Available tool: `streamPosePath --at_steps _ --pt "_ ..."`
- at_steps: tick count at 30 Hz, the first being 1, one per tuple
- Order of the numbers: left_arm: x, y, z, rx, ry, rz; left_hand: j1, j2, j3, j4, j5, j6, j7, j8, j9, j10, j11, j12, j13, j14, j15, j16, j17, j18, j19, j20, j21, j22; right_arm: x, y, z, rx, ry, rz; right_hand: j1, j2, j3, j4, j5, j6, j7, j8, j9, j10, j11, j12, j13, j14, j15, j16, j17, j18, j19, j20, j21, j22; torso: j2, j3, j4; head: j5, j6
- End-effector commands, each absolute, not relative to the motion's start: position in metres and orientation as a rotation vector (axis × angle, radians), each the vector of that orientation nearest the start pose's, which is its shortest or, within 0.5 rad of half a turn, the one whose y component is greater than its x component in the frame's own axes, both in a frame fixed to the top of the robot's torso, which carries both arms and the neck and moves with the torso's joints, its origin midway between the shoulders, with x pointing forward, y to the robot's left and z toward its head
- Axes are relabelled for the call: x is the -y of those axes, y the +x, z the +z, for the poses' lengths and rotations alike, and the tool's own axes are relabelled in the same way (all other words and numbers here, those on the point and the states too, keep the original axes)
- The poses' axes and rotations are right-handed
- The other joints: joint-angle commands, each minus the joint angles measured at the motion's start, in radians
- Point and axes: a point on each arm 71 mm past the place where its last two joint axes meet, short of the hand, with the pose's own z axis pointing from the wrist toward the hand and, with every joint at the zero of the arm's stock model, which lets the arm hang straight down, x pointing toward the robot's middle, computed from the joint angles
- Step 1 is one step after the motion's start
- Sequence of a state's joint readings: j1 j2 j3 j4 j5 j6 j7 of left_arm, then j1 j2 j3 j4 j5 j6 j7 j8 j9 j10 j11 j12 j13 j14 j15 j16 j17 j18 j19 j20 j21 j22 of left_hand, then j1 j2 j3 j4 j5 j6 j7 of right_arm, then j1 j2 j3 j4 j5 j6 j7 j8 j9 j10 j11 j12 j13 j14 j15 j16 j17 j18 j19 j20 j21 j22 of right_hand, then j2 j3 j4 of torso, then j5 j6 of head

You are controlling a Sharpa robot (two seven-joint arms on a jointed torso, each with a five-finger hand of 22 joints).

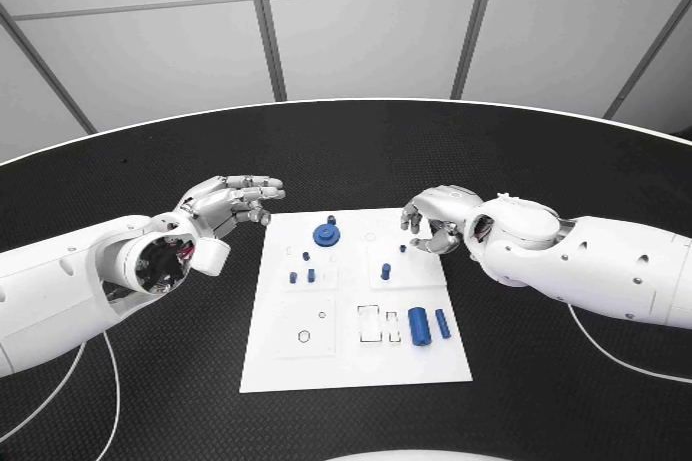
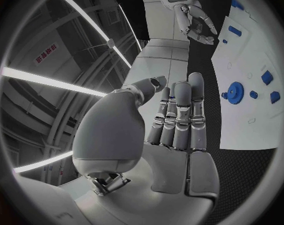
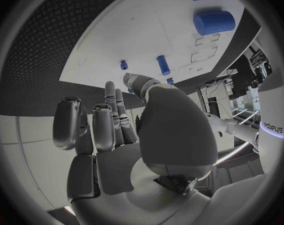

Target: Assemble the parts on the task board

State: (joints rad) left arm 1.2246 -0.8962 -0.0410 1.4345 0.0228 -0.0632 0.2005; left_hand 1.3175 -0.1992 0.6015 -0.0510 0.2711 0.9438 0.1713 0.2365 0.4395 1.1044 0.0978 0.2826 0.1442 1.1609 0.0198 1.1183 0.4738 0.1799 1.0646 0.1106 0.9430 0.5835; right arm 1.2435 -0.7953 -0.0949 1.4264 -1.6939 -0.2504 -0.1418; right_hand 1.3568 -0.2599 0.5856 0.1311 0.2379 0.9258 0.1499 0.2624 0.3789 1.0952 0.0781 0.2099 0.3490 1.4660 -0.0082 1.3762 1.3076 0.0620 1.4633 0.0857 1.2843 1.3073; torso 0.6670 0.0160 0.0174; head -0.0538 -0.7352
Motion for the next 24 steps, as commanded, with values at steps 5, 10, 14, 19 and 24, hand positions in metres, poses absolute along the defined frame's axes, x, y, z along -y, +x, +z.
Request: streamPosePath --at_steps 5,10,14,19,24 --pt "-0.251 0.500 -0.182 -1.623 -1.203 -1.568 -0.004 0.005 -0.010 -0.001 -0.002 0.005 0.001 0.005 -0.002 0.006 0.002 0.005 0.002 -0.009 -0.001 -0.009 -0.003 0.006 -0.005 -0.005 -0.010 -0.004 0.195 0.504 -0.196 -1.678 -0.413 0.428 0.005 0.002 0.007 -0.001 0.009 0.013 -0.001 0.002 0.002 0.011 0.002 -0.008 -0.006 0.053 0.007 0.004 0.010 -0.002 0.023 0.003 0.008 0.081 0.003 -0.0021 -0.0010 0.001 -0.005" --pt "-0.250 0.499 -0.182 -1.626 -1.206 -1.566 -0.001 0.006 -0.013 -0.002 -0.002 0.004 0.003 0.004 -0.002 0.004 0.002 0.006 0.003 -0.012 -0.001 -0.010 -0.004 0.006 -0.005 -0.005 -0.013 -0.006 0.192 0.504 -0.201 -1.705 -0.423 0.425 0.005 0.002 0.007 -0.002 0.009 0.014 -0.001 0.002 0.003 0.012 0.002 -0.009 -0.007 0.054 0.007 0.005 0.011 -0.002 0.023 0.003 0.008 0.081 0.003 -0.0020 -0.0007 0.000 -0.009" --pt "-0.251 0.498 -0.182 -1.626 -1.207 -1.565 -0.001 0.006 -0.014 -0.003 -0.002 0.003 0.004 0.003 -0.003 0.003 0.003 0.006 0.003 -0.012 0.000 -0.010 -0.005 0.006 -0.005 -0.005 -0.014 -0.007 0.191 0.505 -0.204 -1.712 -0.424 0.424 0.005 0.002 0.007 -0.002 0.010 0.014 -0.001 0.002 0.003 0.012 0.002 -0.009 -0.008 0.054 0.007 0.006 0.012 -0.002 0.024 0.003 0.010 0.083 0.004 -0.0009 -0.0012 0.001 -0.010" --pt "-0.251 0.498 -0.182 -1.630 -1.211 -1.560 0.002 0.009 -0.018 -0.003 -0.001 -0.003 0.008 0.000 -0.005 -0.003 0.006 0.005 0.004 -0.016 0.002 -0.012 -0.007 0.005 -0.005 -0.004 -0.019 -0.010 0.189 0.506 -0.205 -1.707 -0.423 0.427 0.004 0.004 0.009 -0.003 0.015 0.018 -0.001 0.003 0.003 0.018 0.002 -0.012 -0.013 0.055 0.006 0.008 0.014 -0.003 0.025 0.003 0.013 0.085 0.003 -0.0010 0.0002 0.001 -0.012" --pt "-0.251 0.498 -0.182 -1.636 -1.213 -1.558 0.004 0.011 -0.019 -0.004 -0.001 -0.006 0.010 -0.002 -0.005 -0.006 0.008 0.005 0.004 -0.017 0.003 -0.013 -0.008 0.005 -0.004 -0.003 -0.021 -0.011 0.186 0.507 -0.207 -1.712 -0.428 0.429 0.004 0.008 0.011 -0.006 0.023 0.025 -0.002 0.005 0.005 0.027 0.000 -0.016 -0.019 0.055 0.004 0.011 0.016 -0.003 0.025 0.003 0.014 0.087 0.004 -0.0016 0.0016 0.002 -0.016"
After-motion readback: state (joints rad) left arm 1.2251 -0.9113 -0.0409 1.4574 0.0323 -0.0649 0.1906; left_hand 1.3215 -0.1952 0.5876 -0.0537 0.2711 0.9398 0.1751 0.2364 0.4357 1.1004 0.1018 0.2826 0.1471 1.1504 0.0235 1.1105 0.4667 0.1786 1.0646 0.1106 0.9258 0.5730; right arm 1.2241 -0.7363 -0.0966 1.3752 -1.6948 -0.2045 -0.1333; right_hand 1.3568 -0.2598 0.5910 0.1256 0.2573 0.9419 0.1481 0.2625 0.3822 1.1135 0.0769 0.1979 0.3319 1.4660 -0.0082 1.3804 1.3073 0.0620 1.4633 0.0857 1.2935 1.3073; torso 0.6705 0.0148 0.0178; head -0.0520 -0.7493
